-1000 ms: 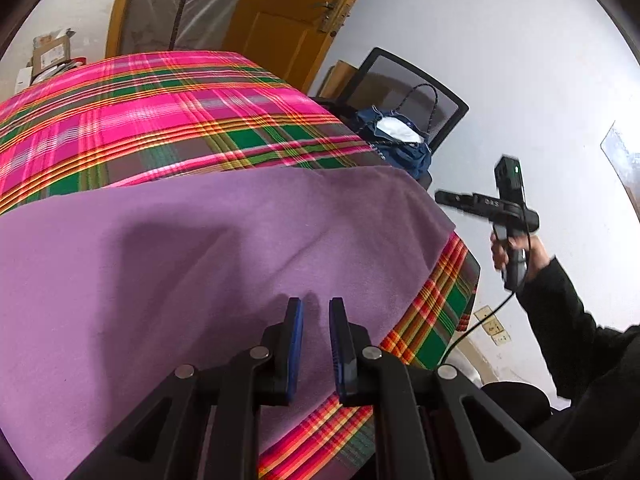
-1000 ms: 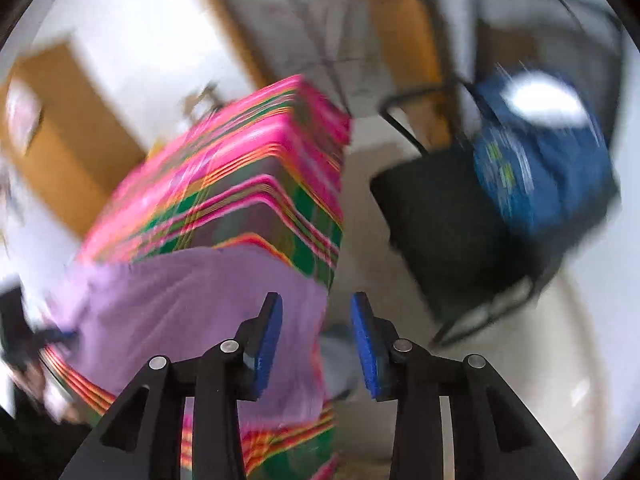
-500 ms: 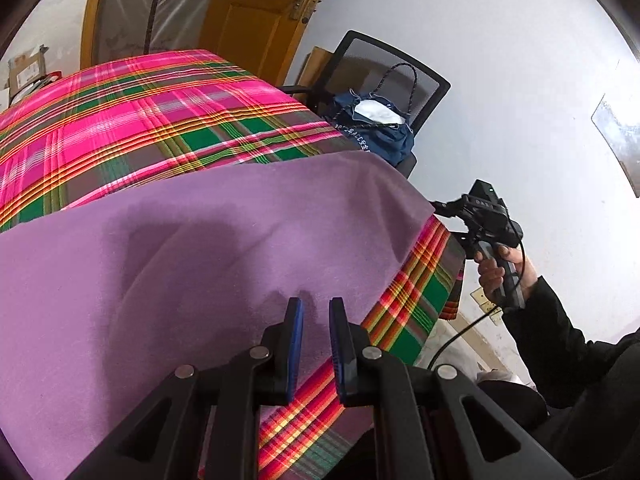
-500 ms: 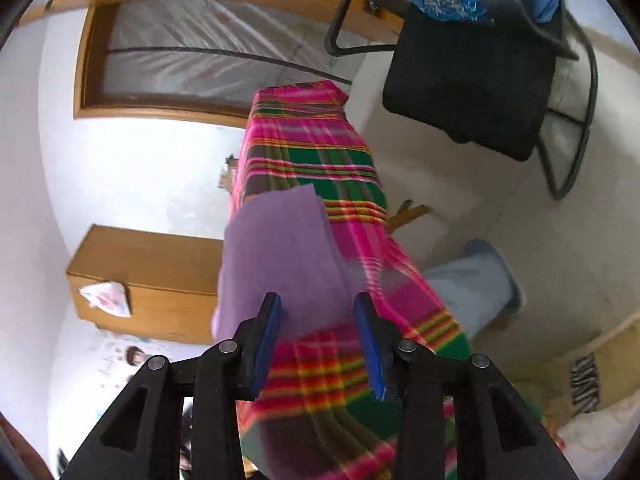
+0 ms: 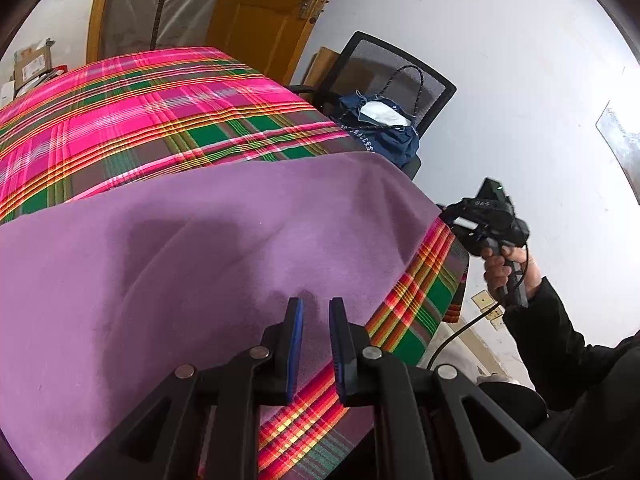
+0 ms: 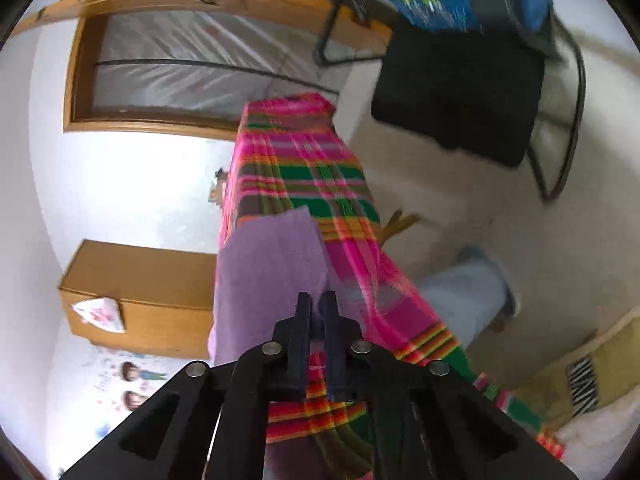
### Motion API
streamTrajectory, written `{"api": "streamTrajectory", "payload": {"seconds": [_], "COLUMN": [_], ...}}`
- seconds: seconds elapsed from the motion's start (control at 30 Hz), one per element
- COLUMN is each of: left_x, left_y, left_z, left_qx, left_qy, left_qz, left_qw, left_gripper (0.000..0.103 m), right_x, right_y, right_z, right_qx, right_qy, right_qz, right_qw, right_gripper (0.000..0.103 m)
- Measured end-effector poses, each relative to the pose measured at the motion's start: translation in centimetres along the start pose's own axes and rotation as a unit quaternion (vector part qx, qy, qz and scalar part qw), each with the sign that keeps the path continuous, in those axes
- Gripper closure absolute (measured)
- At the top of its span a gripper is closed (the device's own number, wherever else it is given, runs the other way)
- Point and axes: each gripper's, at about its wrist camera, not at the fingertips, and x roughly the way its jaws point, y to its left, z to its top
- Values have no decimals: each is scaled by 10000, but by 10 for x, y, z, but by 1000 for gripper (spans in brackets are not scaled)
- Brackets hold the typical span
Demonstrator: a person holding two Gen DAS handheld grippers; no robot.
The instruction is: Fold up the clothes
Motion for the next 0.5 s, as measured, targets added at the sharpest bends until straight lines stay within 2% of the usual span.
{"api": "streamTrajectory", "payload": {"seconds": [0.1, 0.23, 0.27, 0.3, 0.37, 0.43, 0.5], "left_x": [0, 0, 0, 1, 0, -1, -1], "left_y": [2, 3, 2, 2, 2, 3, 4], "left_z": [0, 0, 0, -1, -1, -1, 0], "left_qx": [-26, -34, -32, -25, -10, -12, -39], "left_qy": [-4, -11, -8, -4, 1, -1, -11], "left_qz": [6, -24, -29, -30, -37, -25, -19], "left_qw": [10000, 10000, 10000, 10000, 10000, 10000, 10000], "left_gripper": [90, 90, 90, 90, 90, 90, 90], "right_x": [-29, -44, -46, -43, -35, -32, -25], "right_y": [14, 17, 11, 4, -11, -14, -12], "right_z": [9, 18, 21, 22, 24, 25, 28], "right_qx": [-302, -493, -440, -327, -74, 27, 17], "right_qy": [-500, -756, -800, -718, -497, -401, -296], "right_qz": [-45, -399, -530, -616, -768, -621, -394], "right_qw": [9983, 9951, 9944, 9950, 9958, 9973, 9988], "right_gripper": [99, 102, 102, 98, 96, 83, 53]}}
